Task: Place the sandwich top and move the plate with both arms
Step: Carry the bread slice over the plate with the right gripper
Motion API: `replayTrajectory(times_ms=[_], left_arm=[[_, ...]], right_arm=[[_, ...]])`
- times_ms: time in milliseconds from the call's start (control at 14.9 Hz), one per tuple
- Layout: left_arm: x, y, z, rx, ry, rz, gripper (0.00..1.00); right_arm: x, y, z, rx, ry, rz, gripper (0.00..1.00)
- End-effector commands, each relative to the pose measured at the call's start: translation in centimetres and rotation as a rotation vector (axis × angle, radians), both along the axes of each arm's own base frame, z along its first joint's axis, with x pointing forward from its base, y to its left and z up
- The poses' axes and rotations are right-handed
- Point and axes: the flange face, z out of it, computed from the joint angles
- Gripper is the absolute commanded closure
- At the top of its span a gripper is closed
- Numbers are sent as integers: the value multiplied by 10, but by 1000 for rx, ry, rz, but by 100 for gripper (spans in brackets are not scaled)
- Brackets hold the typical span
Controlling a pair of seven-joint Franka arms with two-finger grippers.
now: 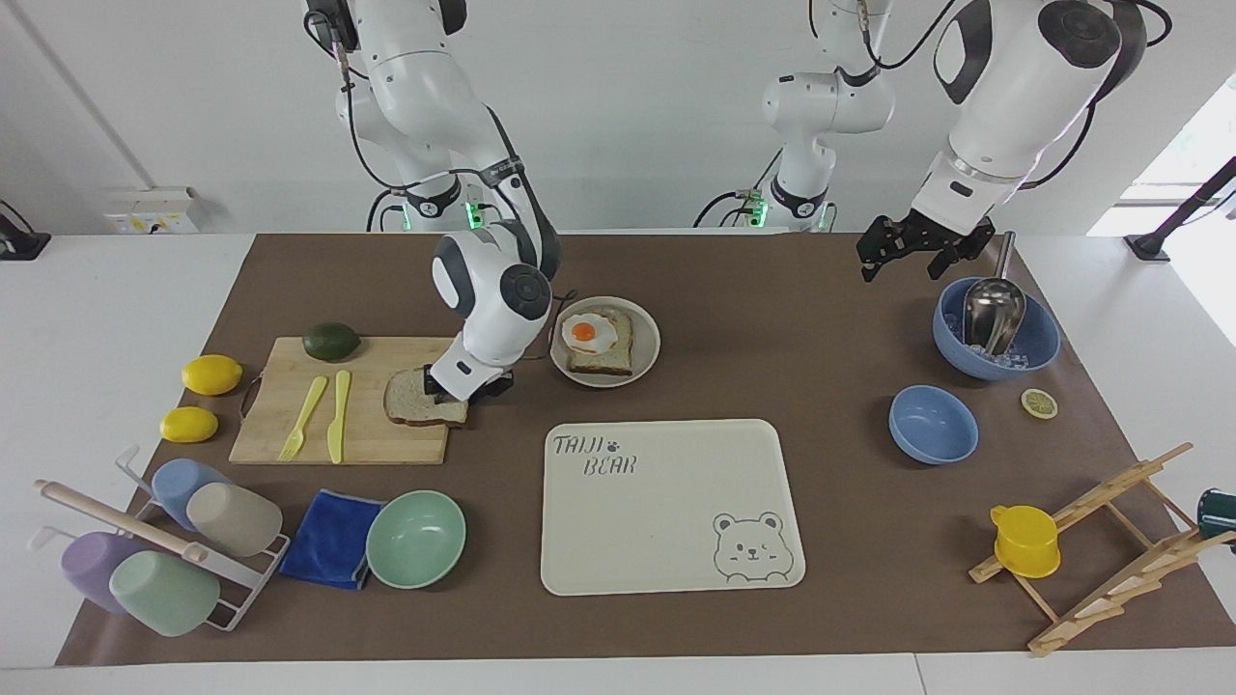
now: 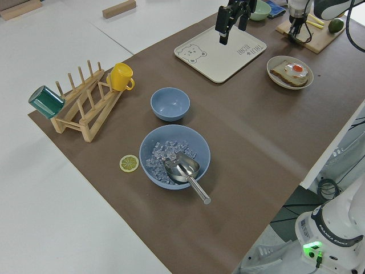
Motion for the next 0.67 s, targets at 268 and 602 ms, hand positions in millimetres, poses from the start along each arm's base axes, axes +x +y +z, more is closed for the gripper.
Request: replayTrajectory(times_ms=[268, 602], left_arm=[[-7, 6, 1, 16, 0, 1, 0], [-7, 6, 1, 17, 2, 2, 0]], right_arm=[[-12, 30, 17, -33, 15, 25, 100], [-36, 141, 91, -7, 19, 91, 100]])
